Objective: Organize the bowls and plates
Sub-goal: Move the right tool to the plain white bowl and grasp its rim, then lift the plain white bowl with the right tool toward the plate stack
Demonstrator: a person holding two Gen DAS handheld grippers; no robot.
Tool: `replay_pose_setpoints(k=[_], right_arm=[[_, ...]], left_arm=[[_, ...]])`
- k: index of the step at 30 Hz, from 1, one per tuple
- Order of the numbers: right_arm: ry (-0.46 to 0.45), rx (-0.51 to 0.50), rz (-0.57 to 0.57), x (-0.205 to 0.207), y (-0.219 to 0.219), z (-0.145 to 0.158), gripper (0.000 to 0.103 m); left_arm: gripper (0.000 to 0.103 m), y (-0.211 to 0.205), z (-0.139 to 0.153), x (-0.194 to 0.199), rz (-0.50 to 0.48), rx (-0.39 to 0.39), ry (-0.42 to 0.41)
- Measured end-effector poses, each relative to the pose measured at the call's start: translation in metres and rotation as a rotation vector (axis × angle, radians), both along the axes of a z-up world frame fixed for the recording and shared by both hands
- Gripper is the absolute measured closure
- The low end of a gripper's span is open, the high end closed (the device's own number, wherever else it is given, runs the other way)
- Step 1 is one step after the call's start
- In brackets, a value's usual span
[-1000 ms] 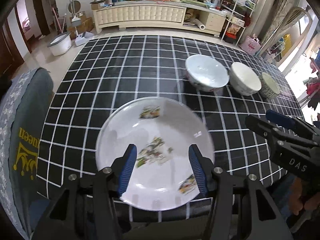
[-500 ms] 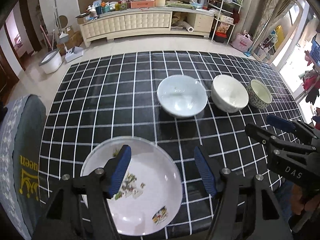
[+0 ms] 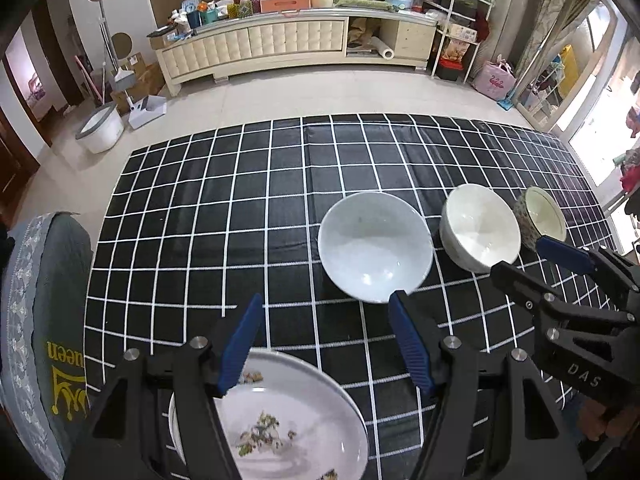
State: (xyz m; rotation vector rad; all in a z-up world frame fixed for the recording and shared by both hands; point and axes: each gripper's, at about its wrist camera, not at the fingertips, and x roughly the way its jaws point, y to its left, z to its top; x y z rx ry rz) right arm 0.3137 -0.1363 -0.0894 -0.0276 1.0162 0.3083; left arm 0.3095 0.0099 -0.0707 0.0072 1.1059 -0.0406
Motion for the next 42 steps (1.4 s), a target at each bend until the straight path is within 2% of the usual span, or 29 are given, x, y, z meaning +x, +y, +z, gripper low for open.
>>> replay_pose_setpoints(k=[3, 7, 12, 18, 23, 27, 29, 32, 34, 38, 42], right_arm=[[0.012, -0.016, 0.005, 0.009, 0.004, -0.011, 0.032], [0.031, 0.018, 0.02, 0.02, 0.006, -0.022, 0.033], [0.062, 0.008, 0.038, 0.036, 0.012, -0.034, 0.045], [0.075, -0.013, 0.062, 0.05, 0.019, -0.044, 0.046], [0.058, -0.032, 0.068, 0.054, 0.021, -0.05, 0.048], [0.061, -0.044, 0.094, 0.059, 0.026, -0.057, 0.054], [0.07, -0.043, 0.101, 0.062, 0.029, -0.06, 0.056], [0.105, -0.056, 0.104, 0.064, 0.032, -0.066, 0.061], [0.132, -0.045, 0.101, 0.064, 0.031, -0.071, 0.069], [0.14, -0.047, 0.096, 0.062, 0.03, -0.074, 0.077], [0.158, -0.047, 0.092, 0.064, 0.028, -0.079, 0.086]], left_arm=[[0.039, -0.001, -0.011, 0.014, -0.017, 0.021, 0.024], [0.039, 0.001, -0.028, 0.031, -0.029, 0.033, 0.044], [0.04, -0.002, -0.043, 0.046, -0.055, 0.058, 0.069], [0.04, 0.005, -0.06, 0.06, -0.065, 0.033, 0.095], [0.054, 0.006, -0.071, 0.069, -0.077, 0.059, 0.116], [0.055, 0.01, -0.077, 0.074, -0.08, 0.056, 0.135], [0.061, 0.011, -0.082, 0.078, -0.087, 0.064, 0.152], [0.066, 0.011, -0.085, 0.079, -0.097, 0.037, 0.164], [0.068, 0.01, -0.086, 0.081, -0.099, 0.029, 0.171], [0.077, 0.007, -0.09, 0.082, -0.108, 0.01, 0.19], [0.082, 0.002, -0.098, 0.083, -0.109, -0.005, 0.219]])
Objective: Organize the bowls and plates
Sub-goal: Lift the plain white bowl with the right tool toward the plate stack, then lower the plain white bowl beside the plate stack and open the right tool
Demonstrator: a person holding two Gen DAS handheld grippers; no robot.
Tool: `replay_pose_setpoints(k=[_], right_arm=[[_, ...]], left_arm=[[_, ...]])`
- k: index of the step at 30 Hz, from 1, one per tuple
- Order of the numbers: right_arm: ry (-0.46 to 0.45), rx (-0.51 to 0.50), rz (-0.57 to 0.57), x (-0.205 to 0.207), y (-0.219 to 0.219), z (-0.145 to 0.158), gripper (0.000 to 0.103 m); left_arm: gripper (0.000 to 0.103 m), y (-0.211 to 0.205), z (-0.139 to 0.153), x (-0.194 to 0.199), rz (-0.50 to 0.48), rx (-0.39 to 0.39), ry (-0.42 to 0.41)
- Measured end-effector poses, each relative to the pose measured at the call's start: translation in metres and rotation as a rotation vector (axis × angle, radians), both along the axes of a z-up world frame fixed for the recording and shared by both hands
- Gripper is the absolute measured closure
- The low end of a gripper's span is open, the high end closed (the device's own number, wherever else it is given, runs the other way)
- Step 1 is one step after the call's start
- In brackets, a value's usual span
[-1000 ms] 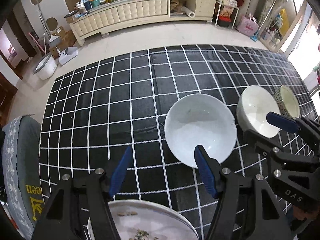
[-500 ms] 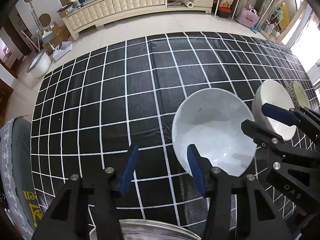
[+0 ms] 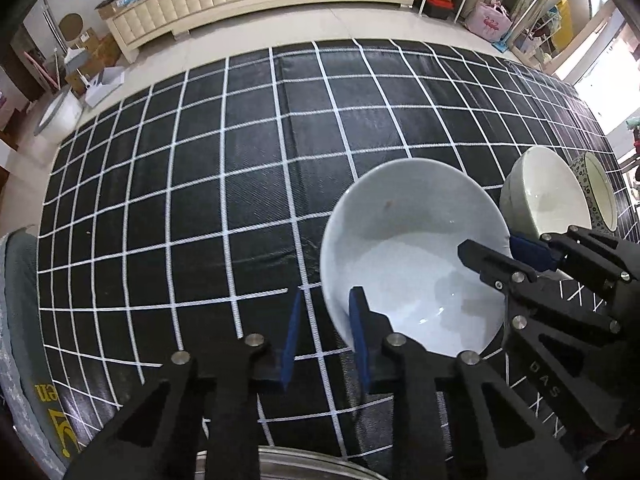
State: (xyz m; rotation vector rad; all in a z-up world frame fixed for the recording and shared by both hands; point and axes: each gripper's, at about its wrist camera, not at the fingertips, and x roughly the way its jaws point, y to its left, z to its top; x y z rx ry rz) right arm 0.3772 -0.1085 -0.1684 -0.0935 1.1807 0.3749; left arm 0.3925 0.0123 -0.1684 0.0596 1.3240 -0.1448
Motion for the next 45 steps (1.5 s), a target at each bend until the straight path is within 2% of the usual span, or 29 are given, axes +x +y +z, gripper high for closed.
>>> replay_pose_setpoints(k=[4, 7, 11, 25, 32, 38, 45], right_arm=[[-0.023, -0.016, 0.005, -0.002, 0.002, 0.001, 0.087], [-0.013, 0.002, -0.007, -0.001, 0.0, 0.001, 0.088], [-0.005, 0.021, -0.016, -0.007, -0.004, 0.004, 0.089], [-0.071, 0.027, -0.027, -0.072, -0.023, 0.051, 0.09], [-0.077, 0.021, -0.042, -0.109, -0.042, 0.059, 0.09], [-0.071, 0.006, -0.059, -0.139, -0.056, 0.056, 0.09], [-0.031, 0.029, -0.069, -0.167, -0.061, 0.036, 0.09]], left_arm=[[0.091, -0.008, -0.002, 0.0, -0.029, 0.01, 0.003], [0.091, -0.015, -0.003, 0.0, -0.048, 0.037, -0.006], [0.091, -0.016, -0.003, -0.007, -0.032, 0.014, 0.0], [0.091, -0.033, 0.038, -0.078, -0.03, -0.021, -0.064], [0.091, -0.053, 0.052, -0.127, -0.049, -0.04, -0.086], [0.09, -0.066, 0.052, -0.162, -0.07, -0.054, -0.093], [0.091, -0.073, 0.037, -0.192, -0.083, -0.057, -0.069]])
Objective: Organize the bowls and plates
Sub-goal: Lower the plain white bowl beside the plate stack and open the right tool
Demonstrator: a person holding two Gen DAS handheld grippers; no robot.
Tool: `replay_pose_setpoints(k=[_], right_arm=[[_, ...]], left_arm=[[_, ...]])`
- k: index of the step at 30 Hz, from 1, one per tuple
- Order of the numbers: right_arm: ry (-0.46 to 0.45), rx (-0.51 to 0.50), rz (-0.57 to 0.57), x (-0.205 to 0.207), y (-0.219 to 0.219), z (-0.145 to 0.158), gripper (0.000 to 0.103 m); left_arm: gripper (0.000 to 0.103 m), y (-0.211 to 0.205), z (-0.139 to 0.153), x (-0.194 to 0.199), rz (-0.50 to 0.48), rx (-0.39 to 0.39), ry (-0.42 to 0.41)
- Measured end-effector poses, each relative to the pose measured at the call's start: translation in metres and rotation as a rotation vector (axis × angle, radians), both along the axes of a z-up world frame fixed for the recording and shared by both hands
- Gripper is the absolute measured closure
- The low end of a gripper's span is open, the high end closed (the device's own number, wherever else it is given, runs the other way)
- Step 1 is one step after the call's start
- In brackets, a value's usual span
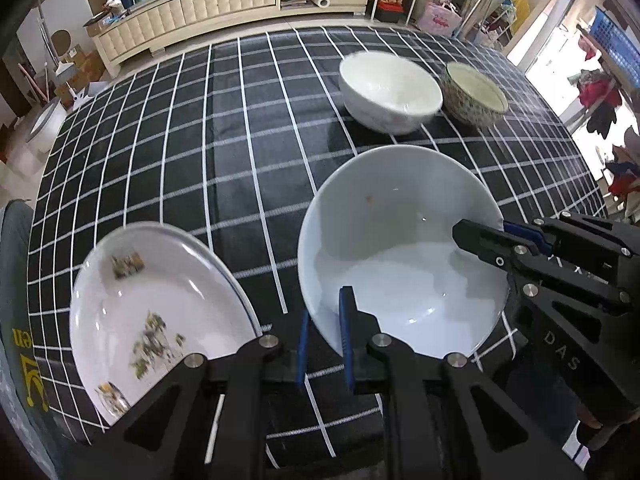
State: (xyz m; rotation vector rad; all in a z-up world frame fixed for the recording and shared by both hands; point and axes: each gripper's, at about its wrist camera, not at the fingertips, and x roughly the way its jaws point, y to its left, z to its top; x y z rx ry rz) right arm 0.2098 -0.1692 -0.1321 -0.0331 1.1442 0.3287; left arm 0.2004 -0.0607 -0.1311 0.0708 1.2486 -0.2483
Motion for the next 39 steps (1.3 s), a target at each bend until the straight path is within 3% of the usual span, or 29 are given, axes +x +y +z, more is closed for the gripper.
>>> replay_pose_setpoints(k=[9, 19, 34, 39], right_arm=[[0.072, 0.064, -0.026, -0.019, -0.002, -0.026, 0.09], [0.079, 0.037, -0.032, -0.027, 0.0, -0.036, 0.09], [0.083, 0.022, -0.031, -0.025, 0.0, -0.036, 0.09], [0.045, -0.017, -0.029, -0.027, 0.002, -0.029, 0.09]], left_arm=[[0.091, 0.004, -0.018, -0.025, 0.015, 0.007, 0.035], [0.091, 0.002, -0.035, -0.031, 0.018, 0.003, 0.051], [0.091, 0.003, -0.033, -0.033, 0.01, 0.009, 0.015], [0.091, 0.003, -0.021, -0.035, -0.002, 0.043, -0.057]])
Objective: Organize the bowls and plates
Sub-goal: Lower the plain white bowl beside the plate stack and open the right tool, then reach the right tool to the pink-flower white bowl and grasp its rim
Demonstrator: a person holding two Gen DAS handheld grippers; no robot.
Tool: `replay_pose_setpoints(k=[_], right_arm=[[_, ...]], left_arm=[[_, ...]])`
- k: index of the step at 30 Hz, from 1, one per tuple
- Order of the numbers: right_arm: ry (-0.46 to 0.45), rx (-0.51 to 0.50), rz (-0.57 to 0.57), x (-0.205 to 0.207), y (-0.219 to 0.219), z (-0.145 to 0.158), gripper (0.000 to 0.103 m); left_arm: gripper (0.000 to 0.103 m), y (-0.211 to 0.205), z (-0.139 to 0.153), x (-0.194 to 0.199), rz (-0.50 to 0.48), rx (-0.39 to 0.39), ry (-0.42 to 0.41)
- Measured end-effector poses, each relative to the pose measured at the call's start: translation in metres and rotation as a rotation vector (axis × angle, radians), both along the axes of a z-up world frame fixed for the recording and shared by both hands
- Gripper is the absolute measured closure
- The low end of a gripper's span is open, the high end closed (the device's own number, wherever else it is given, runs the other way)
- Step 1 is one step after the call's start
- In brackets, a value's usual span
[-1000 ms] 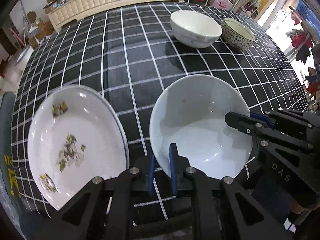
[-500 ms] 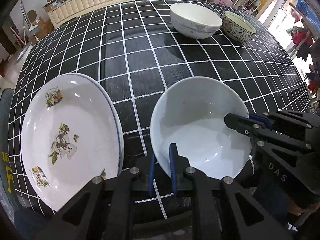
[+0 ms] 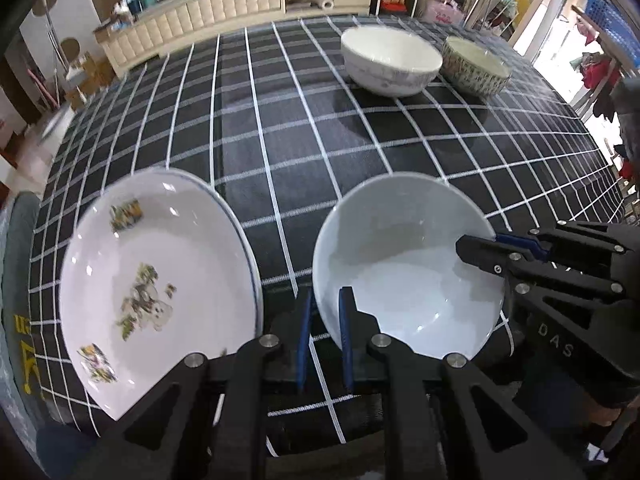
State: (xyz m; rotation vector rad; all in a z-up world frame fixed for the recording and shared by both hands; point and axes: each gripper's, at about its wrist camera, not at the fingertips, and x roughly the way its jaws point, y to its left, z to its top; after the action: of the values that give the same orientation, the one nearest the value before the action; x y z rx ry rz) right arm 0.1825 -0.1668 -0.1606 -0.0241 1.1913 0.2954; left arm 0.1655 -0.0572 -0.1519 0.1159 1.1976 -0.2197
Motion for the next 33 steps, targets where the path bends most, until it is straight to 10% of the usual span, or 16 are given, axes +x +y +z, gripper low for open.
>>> replay_pose_setpoints(k=[33], right_arm=[[-0.102, 0.026, -0.069, 0.045, -0.035, 0.068, 0.09]], left_arm=[[0.075, -0.007, 0.063, 0.05, -0.018, -0.003, -0.097]])
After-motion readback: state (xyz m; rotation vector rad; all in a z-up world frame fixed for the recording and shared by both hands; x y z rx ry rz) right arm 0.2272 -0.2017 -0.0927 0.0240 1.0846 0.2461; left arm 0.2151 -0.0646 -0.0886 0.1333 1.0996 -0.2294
